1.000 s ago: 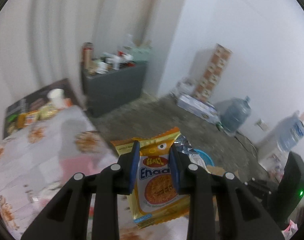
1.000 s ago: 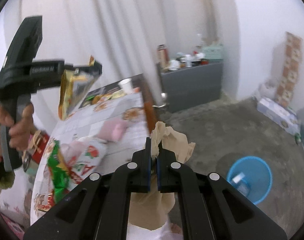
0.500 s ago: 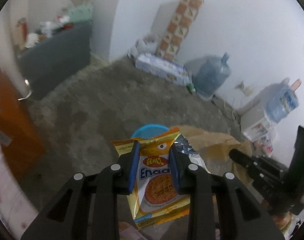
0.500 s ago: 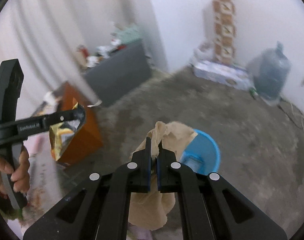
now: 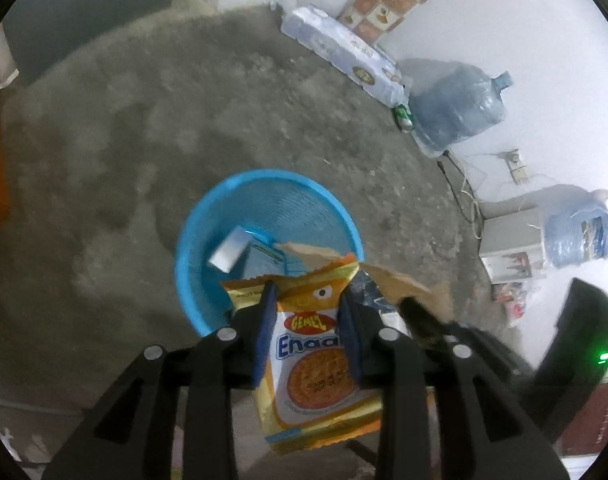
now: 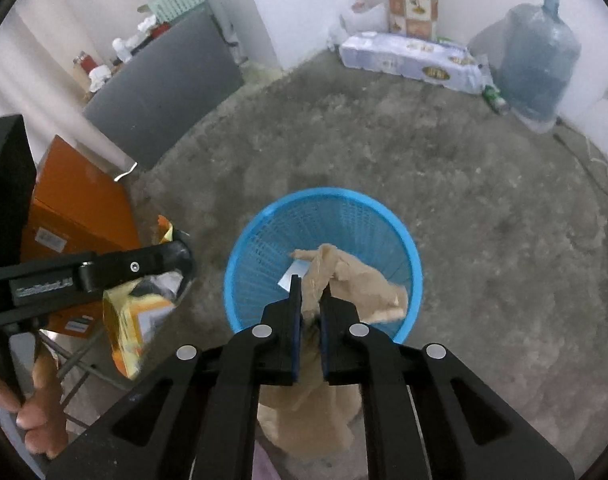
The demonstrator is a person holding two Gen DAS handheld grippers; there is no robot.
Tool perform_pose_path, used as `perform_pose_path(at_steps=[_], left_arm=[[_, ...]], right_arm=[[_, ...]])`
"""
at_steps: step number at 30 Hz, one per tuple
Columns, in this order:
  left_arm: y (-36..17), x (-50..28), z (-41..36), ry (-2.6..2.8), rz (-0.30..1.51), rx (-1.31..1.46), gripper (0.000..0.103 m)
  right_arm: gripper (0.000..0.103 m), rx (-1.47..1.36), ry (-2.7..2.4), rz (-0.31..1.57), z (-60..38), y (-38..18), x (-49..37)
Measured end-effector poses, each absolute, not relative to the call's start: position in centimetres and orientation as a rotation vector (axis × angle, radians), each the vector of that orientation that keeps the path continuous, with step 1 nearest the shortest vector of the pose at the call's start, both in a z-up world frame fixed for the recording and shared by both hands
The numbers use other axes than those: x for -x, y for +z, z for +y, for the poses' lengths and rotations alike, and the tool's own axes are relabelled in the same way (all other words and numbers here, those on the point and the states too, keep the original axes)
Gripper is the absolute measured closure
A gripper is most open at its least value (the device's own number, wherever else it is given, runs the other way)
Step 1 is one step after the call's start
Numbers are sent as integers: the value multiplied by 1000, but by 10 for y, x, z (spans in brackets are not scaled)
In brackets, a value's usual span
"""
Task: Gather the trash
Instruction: 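Carry the packet and paper bag to the wastebasket and open both grippers, then lower the right gripper toward the yellow Enaak packet on the floor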
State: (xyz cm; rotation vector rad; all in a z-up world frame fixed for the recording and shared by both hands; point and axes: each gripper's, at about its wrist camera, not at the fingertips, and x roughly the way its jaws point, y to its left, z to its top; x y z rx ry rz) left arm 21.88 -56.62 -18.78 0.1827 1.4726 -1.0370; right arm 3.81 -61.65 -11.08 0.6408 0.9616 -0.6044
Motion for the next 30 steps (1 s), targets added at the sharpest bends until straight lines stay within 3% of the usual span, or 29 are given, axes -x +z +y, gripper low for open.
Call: perform_pose_path(at_steps=[1,2,3,15,23,30], left_arm=[[-192,-217,-570,-1035,1490,-180,39],[-197,-216,-572,-1014,1508,-175,32],[-197,-215,-571,-1009,1506,-167,27],[-145,-220,-543,-1070,1449,-70,25],[-64,-237,-493,-1108,1335,-52,25],[18,-252,-416,-1103,1269,-92,21]], right_arm=[[60,-645,-606,970,-618,-115,-39],[45,-650,-613,975,-619,-120,-39],[45,-654,-612,973,-622,-123,-39],[44,-692,-618,894,-617,-97,-17],[43,-656,-547,839,-584,-64,-6],[39,-519,-369,936,-532,-61,-50]])
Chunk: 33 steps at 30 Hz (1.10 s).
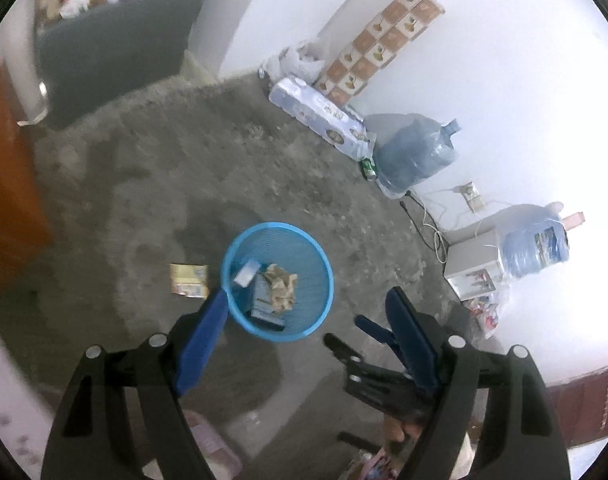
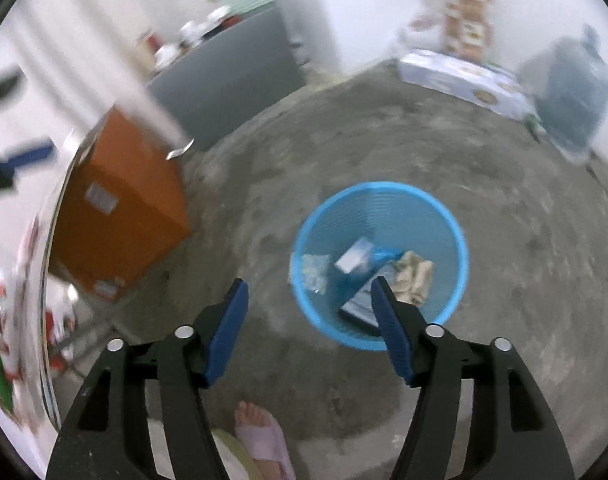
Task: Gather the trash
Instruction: 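Lower the right gripper toward the yellow Enaak packet on the floor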
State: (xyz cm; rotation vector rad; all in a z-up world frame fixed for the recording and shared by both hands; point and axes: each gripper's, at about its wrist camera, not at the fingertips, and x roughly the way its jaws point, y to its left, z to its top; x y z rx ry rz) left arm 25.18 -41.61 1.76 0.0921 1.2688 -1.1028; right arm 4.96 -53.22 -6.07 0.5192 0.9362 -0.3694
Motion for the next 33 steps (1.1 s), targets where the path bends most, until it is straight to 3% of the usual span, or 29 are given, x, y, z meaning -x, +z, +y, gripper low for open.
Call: perform_pose_path(at_steps=[3,7,15,18,20,33], left_arm=[[52,-259,-371,-1062,1213,-100,11],[85,-271,-300,-997,1152,-101,8],[108,-298,-176,-850,974,-128,5],[110,-322,-136,-754,940,-106,5],[108,-342,-112,-694,938,-66,5],[87,-388,-43,-612,894,81,5]], right_arm=[[34,-439,-258,984,-500,-65,-85],[23,-201,-135,1092,-454,-91,-144],[21,112,14,1510,-435,-236,-272],[17,147,44,1634,-447,-284,-305],[8,171,74,1712,-450,-315,-321],[8,338,48,2013,-479,-451,-360]])
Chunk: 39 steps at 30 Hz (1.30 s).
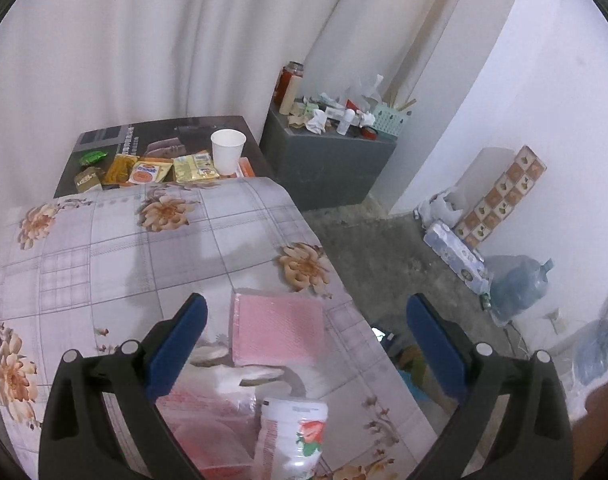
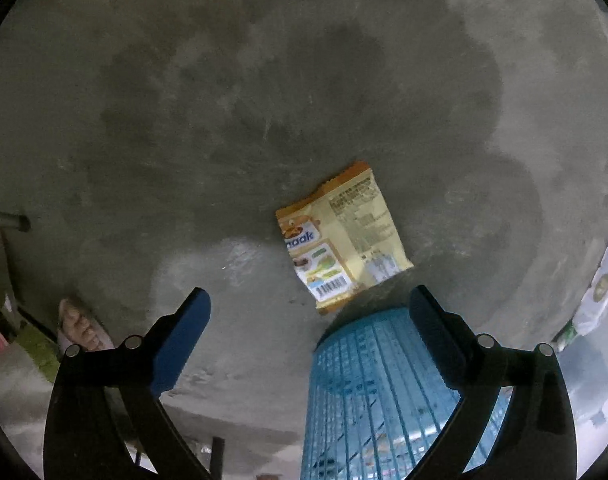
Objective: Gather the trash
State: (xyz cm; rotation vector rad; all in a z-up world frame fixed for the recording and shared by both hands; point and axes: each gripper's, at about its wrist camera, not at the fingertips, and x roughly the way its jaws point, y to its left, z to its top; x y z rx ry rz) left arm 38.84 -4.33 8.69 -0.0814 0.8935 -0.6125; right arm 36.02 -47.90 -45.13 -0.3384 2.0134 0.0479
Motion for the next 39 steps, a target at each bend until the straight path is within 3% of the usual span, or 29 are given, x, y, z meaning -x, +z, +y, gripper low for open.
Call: perform_pose_path(at_steps=[15,19,24,28,31,39], left_arm=[[63,-399,-22,-559,898,109,5],[62,-399,-16,-545,898,118,5],[61,-398,-10,-531,895,119,5],[59,-397,-6,-525,895,127,6],[58,-398,-2,-528,903,148,6],[62,-393,2,-532,889,157,6]], right_arm=[[10,421,-19,2052,-509,-517,-363],[25,424,-5,2072,-511,-527,-359],[34,406,18,2080,-509,-531,-360],[65,344,33,2089,-508,-526,-362],[101,373,3,2088,-511,-528,-361],[103,347,-27,1990,-503,-497,-361]])
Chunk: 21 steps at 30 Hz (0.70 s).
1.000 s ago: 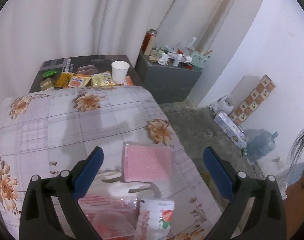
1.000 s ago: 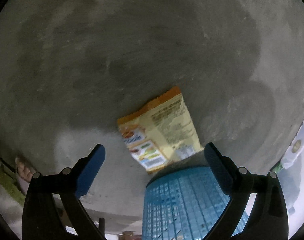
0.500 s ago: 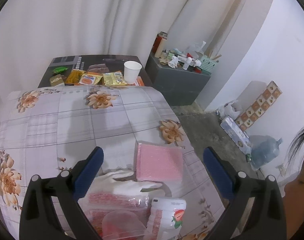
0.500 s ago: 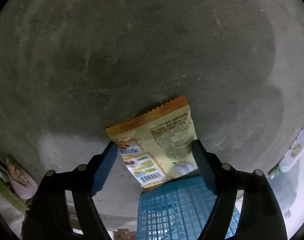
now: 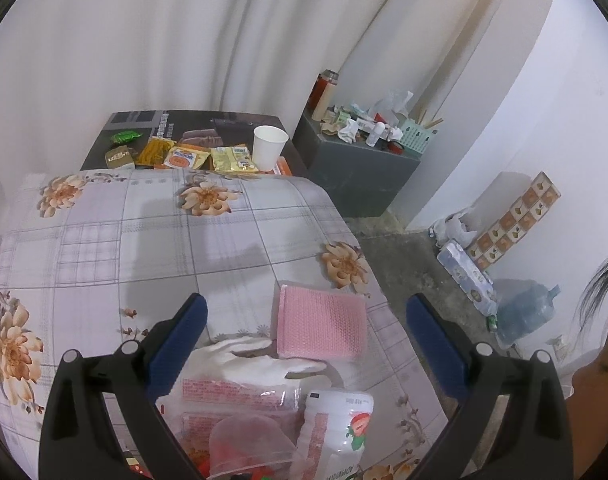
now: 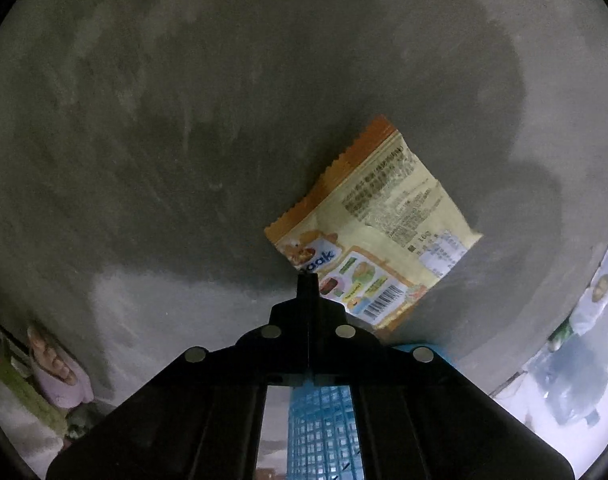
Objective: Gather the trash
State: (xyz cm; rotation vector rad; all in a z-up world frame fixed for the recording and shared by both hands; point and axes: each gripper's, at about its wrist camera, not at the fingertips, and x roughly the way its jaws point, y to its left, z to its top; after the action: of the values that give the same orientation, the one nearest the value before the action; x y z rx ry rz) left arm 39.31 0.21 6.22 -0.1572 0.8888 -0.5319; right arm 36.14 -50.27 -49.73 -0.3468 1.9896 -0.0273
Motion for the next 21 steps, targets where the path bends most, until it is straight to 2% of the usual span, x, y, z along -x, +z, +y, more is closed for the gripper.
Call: perform_pose_path(at_steps=[4,8,12,13,14,16,17,19,21], left_arm=[[63,-390,6,-538,897,183,6],[71,-382,15,-552,874,220,6],[78,-374,22,-566,855,246,6],[79,-372,23,-569,851,252,5],[80,-371,24,-570,850,257,6],[80,-371,26,-568,848,263,6],[80,-372,26,-564,848,260,6],[78,-376,26,-546,856,246,5],[74,-379,27,-525,867,232,6]], right_arm=[[103,274,-15,1857,-503,-451,-369],[103,139,7,1677,-508,-373,-367],[103,138,-5,1625,-512,-333,-364],[93,163,-6,1638,-513,-334,-365],[67,248,-32,1646,-499,-327,-375],[36,403,-57,1636,-492,-349,-370],[32,458,-35,1663,-486,-366,-370],[30,548,-19,1731,-479,-397,-370],[25,656,11,1815,-473,-433,-361]])
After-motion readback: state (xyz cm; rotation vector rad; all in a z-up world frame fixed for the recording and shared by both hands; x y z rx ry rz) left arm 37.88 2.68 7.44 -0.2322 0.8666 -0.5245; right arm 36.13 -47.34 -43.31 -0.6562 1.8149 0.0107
